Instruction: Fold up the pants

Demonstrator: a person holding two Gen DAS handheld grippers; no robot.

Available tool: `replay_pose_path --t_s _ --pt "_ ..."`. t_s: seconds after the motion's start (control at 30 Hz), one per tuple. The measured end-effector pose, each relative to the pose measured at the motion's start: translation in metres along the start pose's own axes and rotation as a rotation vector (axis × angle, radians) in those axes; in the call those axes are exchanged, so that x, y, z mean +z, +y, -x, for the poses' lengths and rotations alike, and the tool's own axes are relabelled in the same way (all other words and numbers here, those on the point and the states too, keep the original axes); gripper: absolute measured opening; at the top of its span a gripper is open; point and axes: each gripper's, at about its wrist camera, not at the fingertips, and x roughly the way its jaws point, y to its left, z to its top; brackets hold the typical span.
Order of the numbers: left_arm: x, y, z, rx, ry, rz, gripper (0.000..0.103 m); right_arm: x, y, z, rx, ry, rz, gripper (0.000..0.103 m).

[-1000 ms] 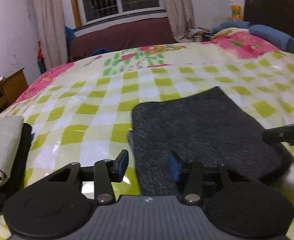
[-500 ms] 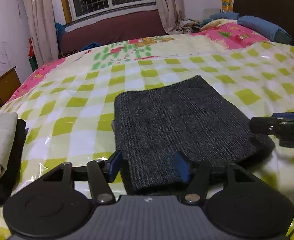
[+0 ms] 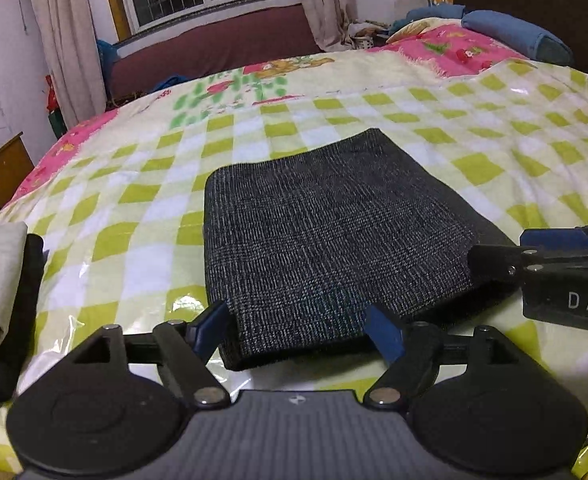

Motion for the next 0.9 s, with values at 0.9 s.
replay_pose_path --t_s 0.9 --pt "-0.0046 0.0000 -0.0054 0.020 0.089 0.041 0.099 -0.0058 0.0072 -0.0025 0.010 0.035 0.024 0.062"
